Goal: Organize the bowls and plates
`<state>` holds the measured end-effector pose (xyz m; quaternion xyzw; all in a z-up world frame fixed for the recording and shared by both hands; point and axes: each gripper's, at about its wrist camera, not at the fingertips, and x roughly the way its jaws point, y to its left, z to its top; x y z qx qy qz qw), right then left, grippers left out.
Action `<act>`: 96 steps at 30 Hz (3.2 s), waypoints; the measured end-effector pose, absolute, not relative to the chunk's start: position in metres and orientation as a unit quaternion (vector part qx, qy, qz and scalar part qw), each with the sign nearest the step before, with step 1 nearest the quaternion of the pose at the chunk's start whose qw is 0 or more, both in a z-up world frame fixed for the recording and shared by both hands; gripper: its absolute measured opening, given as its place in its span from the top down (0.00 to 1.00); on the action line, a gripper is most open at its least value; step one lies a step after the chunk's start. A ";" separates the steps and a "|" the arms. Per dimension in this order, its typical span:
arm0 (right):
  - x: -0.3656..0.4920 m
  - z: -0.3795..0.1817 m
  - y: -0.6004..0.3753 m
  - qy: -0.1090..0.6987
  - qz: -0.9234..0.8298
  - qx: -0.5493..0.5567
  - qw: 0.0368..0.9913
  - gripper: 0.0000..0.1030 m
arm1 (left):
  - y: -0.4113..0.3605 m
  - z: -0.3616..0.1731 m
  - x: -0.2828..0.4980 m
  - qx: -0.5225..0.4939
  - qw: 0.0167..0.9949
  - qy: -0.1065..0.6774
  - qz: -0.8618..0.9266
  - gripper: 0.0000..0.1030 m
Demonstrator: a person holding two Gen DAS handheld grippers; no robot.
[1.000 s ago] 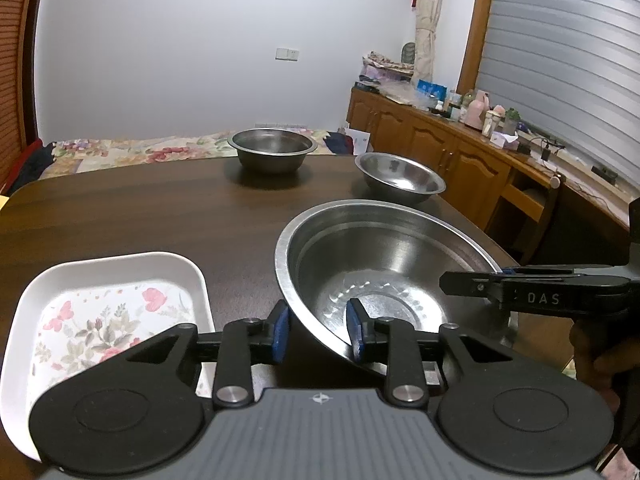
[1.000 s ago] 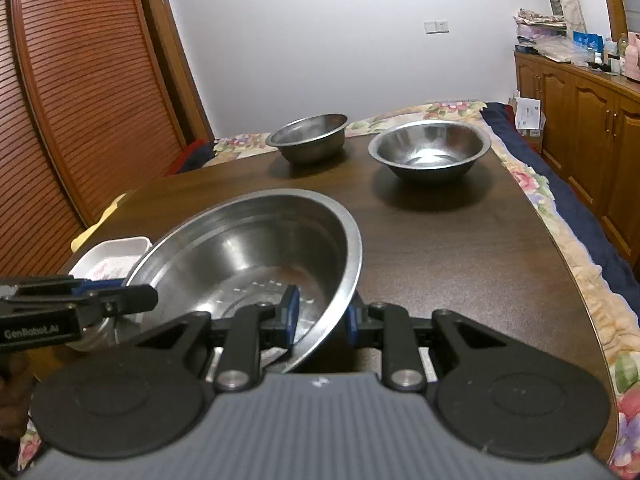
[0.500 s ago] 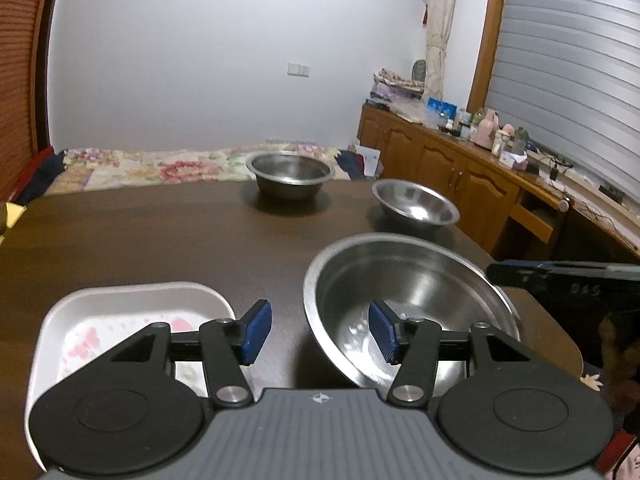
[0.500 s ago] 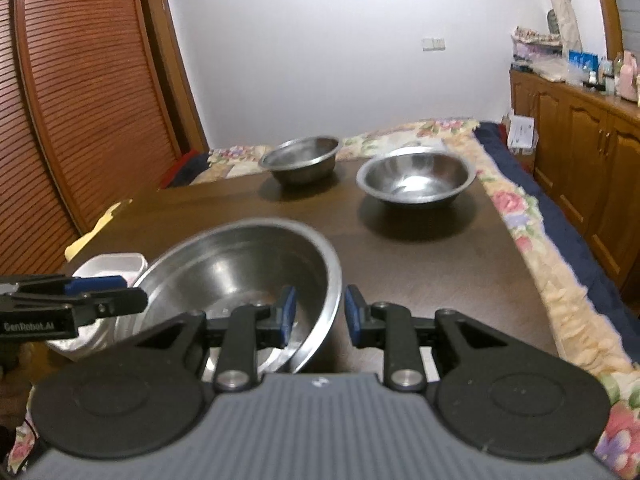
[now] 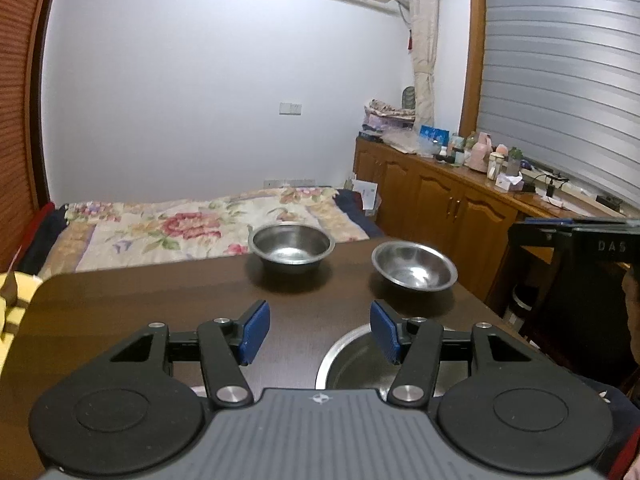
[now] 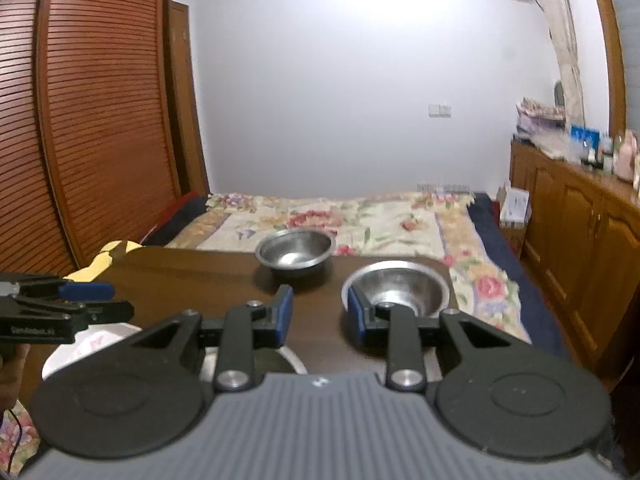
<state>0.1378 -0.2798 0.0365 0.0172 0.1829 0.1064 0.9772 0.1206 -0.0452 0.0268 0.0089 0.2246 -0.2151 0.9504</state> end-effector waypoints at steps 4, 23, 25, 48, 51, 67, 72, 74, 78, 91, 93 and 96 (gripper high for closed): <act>0.140 0.049 -0.281 0.172 0.114 0.011 0.978 0.67 | -0.047 0.039 0.122 0.013 0.951 0.214 -0.221 0.43; 0.165 0.062 -0.275 0.167 0.125 -0.008 0.978 0.66 | -0.049 0.052 0.154 0.040 0.954 0.204 -0.217 0.41; 0.168 0.060 -0.273 0.164 0.120 -0.015 0.979 0.66 | -0.049 0.050 0.167 0.041 0.955 0.207 -0.207 0.41; 0.287 0.035 -0.268 0.229 0.130 -0.009 0.965 0.64 | -0.063 0.013 0.301 0.020 0.942 0.278 -0.189 0.41; 0.308 0.021 -0.263 0.249 0.133 -0.001 0.959 0.64 | -0.069 0.003 0.318 0.020 0.938 0.290 -0.191 0.41; 0.379 -0.016 -0.240 0.347 0.158 0.006 0.925 0.64 | -0.066 -0.042 0.384 -0.031 0.905 0.370 -0.206 0.56; 0.388 -0.022 -0.241 0.369 0.154 0.005 0.917 0.64 | -0.069 -0.045 0.386 -0.033 0.902 0.375 -0.210 0.60; 0.392 -0.025 -0.243 0.379 0.154 0.016 0.912 0.64 | -0.070 -0.045 0.387 -0.034 0.901 0.376 -0.212 0.61; 0.397 -0.029 -0.244 0.394 0.160 0.038 0.904 0.64 | -0.070 -0.046 0.387 -0.036 0.901 0.376 -0.214 0.69; 0.389 -0.031 -0.244 0.406 0.183 0.080 0.892 0.85 | -0.065 -0.039 0.371 -0.036 0.901 0.379 -0.207 0.81; 0.384 -0.028 -0.245 0.403 0.184 0.086 0.892 0.86 | -0.064 -0.034 0.365 -0.034 0.903 0.375 -0.209 0.81; 0.377 -0.020 -0.247 0.396 0.183 0.089 0.895 0.87 | -0.063 -0.027 0.357 -0.035 0.904 0.370 -0.211 0.82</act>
